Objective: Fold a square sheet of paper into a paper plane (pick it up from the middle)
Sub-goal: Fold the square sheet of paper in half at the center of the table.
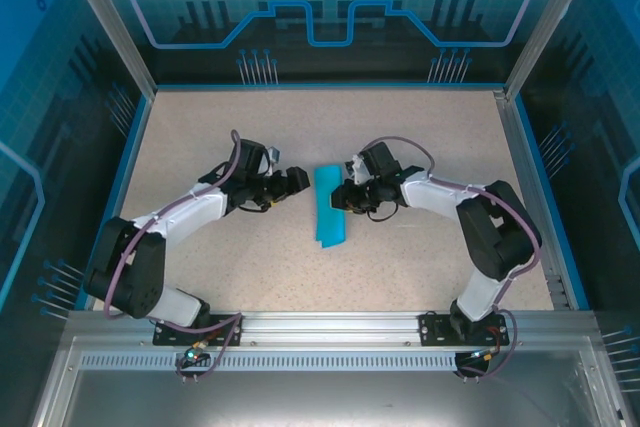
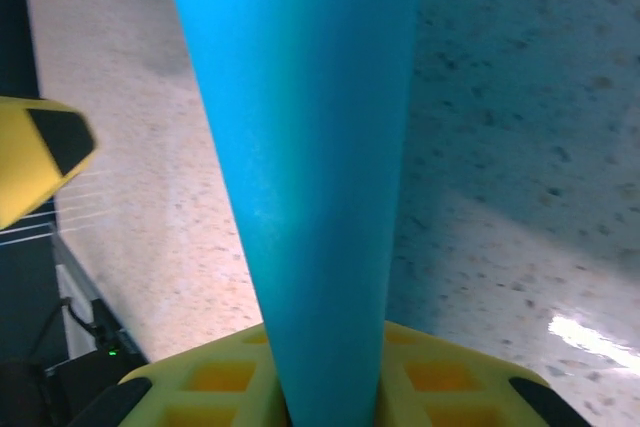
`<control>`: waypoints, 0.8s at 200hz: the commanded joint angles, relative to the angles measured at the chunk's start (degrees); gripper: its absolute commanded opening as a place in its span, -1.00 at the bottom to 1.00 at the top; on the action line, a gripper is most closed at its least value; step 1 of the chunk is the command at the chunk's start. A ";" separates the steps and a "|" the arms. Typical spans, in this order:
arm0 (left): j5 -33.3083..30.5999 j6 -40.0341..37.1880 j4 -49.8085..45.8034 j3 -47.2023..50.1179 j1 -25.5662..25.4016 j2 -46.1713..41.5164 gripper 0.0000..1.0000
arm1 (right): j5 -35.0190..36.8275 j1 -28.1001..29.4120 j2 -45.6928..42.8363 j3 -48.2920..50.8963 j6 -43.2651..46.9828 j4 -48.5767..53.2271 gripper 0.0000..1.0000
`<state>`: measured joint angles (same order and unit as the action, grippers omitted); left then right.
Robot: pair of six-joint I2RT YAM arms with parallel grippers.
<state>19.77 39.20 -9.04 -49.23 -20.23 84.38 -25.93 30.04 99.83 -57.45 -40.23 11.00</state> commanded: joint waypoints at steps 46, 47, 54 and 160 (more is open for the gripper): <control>-2.00 2.18 1.67 0.89 -2.00 1.25 0.76 | 13.79 -0.35 2.19 -1.99 7.86 12.52 -0.15; -2.05 2.10 1.62 0.89 -2.00 1.24 0.76 | 13.79 -0.35 2.19 -1.99 7.86 12.52 -0.15; -2.14 2.00 1.50 0.78 -2.09 1.14 0.77 | 14.85 -0.34 2.28 -2.29 8.23 13.42 -0.13; -2.64 2.78 4.86 1.98 -4.32 1.45 0.74 | 16.51 1.13 7.77 -6.30 9.80 17.85 -0.09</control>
<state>17.58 40.66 -6.59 -48.51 -23.44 85.36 -10.20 30.15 104.73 -62.24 -32.18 26.48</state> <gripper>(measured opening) 0.875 0.452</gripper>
